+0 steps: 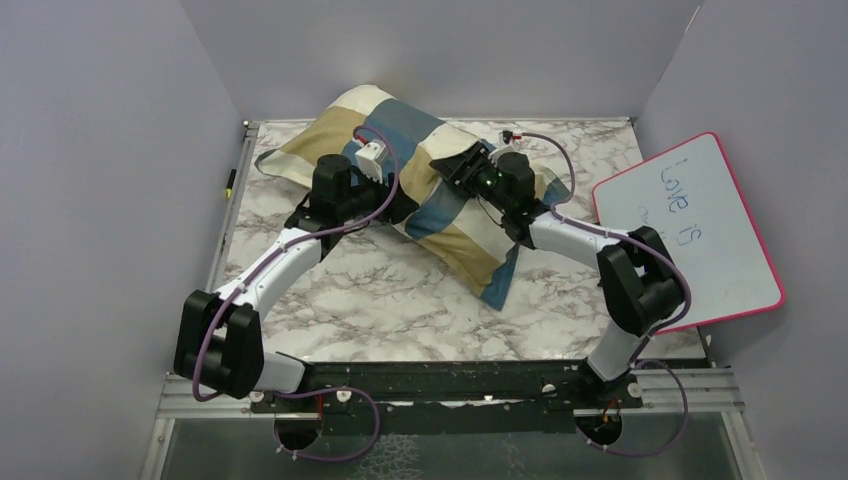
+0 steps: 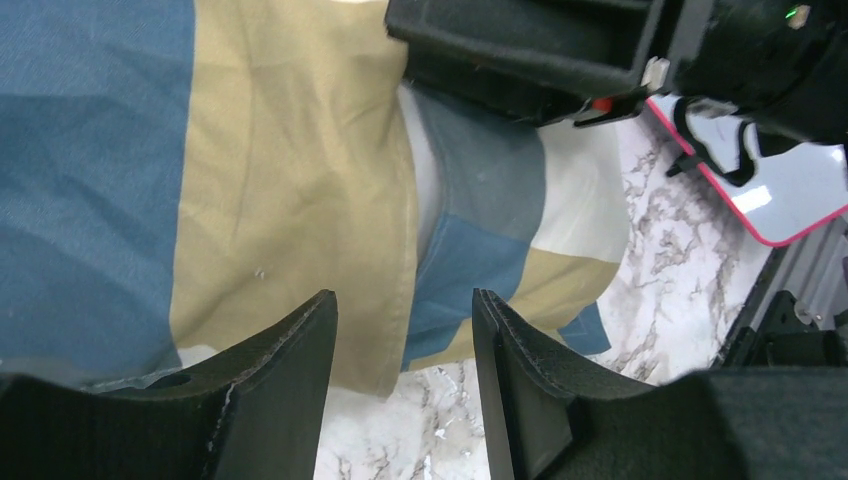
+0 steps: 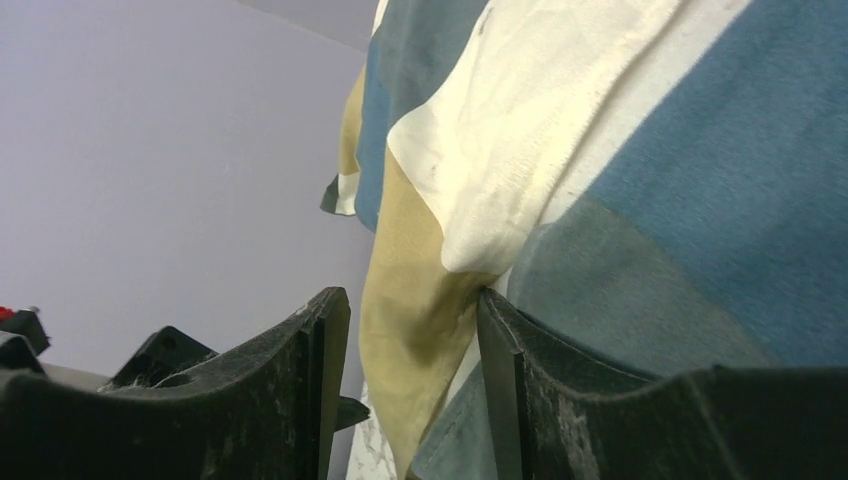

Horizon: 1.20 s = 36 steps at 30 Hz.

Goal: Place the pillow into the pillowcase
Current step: Smooth out the pillow in the pillowcase.

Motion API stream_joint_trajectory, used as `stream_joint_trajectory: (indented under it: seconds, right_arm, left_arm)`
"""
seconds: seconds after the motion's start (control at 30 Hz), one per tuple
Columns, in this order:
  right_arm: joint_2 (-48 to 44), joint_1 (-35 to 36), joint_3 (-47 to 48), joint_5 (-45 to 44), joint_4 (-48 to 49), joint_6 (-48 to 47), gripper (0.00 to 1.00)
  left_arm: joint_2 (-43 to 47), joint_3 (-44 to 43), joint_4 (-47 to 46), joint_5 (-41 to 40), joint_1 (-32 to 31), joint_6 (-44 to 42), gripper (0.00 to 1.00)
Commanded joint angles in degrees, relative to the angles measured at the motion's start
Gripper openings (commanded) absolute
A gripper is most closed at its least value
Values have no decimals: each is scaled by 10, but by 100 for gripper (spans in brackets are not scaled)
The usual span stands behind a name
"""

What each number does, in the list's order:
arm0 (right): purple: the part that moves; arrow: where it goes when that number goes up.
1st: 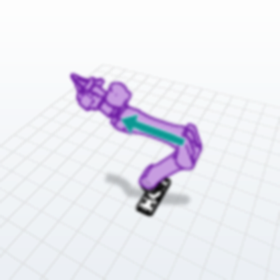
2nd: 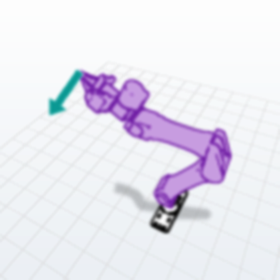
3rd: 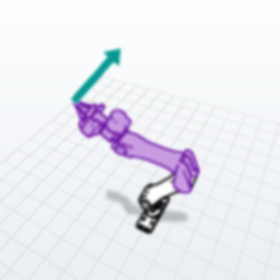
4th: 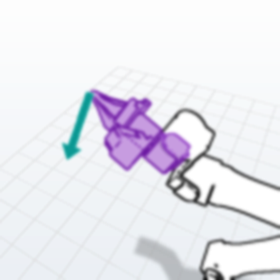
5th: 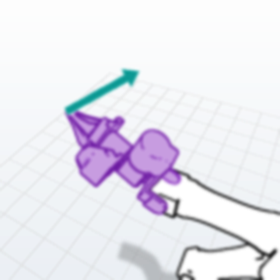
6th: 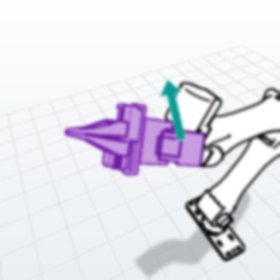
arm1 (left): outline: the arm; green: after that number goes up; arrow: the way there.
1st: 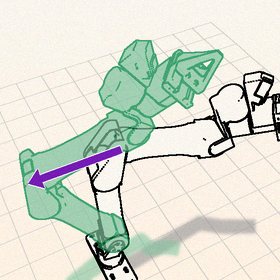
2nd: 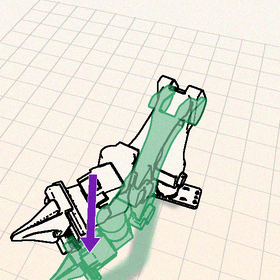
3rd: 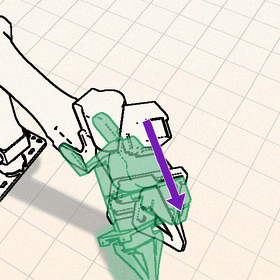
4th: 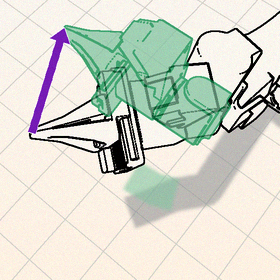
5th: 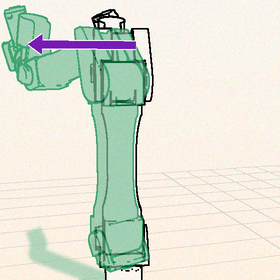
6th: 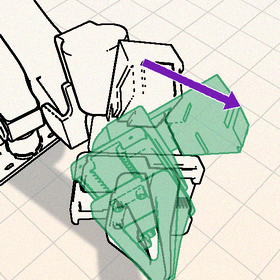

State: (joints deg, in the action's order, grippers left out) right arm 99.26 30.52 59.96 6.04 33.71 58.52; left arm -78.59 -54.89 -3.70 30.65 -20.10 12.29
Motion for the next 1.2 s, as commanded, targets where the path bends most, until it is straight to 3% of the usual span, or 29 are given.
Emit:
stream_joint_trajectory:
  seconds: [0.0, 0.23, 0.47, 0.73, 0.8, 0.83, 0.93, 1.03, 1.17]
  right_arm:
    - [-7, -2, 54, -3, -52, 7, 57]
    - [-33, 0, 27, -90, -137, 80, 61]
    - [-27, 4, 43, -103, -167, 77, 65]
    - [24, 5, 43, -13, 15, 45, 61]
    - [18, 5, 36, 0, 76, 29, 56]
    - [13, 5, 36, 4, 82, 20, 48]
    - [-23, 5, 38, -6, 19, -11, 4]
    - [-87, 6, 30, -55, -158, -37, 0]
    - [-110, 4, -40, -140, -212, -93, 0]
  left_arm:
    - [30, 9, 4, -46, 0, -17, 55]
    - [25, -4, 27, -89, 0, -27, 55]
    - [-4, 11, -44, -31, -15, -4, 57]
    - [-38, 11, -55, -20, -23, 8, 55]
    - [-37, 15, -55, -20, -26, 10, 54]
    - [-35, 17, -56, -18, -28, 12, 54]
    - [-25, 22, -58, -8, -35, 23, 53]
    - [-5, 21, -47, -10, -39, 40, 52]
    - [22, -19, 58, -100, -25, 24, 56]
